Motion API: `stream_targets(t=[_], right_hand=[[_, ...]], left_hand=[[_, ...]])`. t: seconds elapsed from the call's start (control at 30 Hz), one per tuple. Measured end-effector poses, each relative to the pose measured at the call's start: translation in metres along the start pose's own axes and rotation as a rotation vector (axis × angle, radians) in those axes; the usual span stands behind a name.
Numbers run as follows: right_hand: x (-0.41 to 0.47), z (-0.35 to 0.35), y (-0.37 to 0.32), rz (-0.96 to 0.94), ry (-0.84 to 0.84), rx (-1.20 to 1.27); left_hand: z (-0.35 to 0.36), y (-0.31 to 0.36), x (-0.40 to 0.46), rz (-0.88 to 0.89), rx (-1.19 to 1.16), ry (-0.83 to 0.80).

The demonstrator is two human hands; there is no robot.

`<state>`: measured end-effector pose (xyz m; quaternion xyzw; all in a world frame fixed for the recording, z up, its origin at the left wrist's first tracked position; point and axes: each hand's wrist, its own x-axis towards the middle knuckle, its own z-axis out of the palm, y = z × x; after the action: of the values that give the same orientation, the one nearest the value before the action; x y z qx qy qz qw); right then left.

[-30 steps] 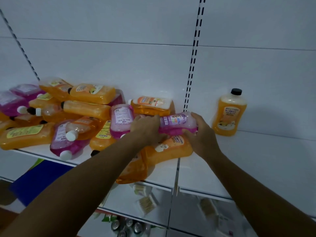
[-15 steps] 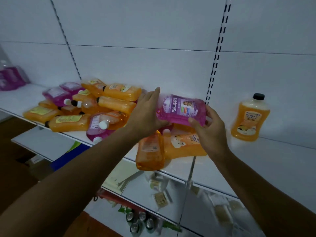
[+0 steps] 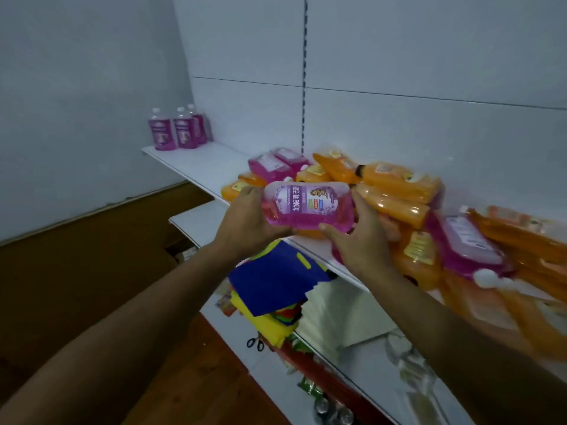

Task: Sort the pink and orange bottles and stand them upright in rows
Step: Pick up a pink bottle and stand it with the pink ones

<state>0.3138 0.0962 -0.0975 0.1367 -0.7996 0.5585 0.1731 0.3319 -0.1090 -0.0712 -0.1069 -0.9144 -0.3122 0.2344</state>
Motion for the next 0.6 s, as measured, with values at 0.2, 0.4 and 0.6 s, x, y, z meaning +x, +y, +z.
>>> stream_targets(t=[0.2,0.4,0.6], right_hand=[[0.037,0.134,-0.03,-0.054,-0.15,0.007],[0.094,0.251,-0.035,-0.118,-0.259,0.011],[0.175,0.347,-0.024,-0.117,-0.319,-0.015]], left_hand=[[-0.078,-0.104,-0.007,-0.121,0.019,0.082],[-0.112,-0.211,0.012,-0.294,0.03,0.199],[-0.127,-0.303,0.072,-0.37,0.04,0.245]])
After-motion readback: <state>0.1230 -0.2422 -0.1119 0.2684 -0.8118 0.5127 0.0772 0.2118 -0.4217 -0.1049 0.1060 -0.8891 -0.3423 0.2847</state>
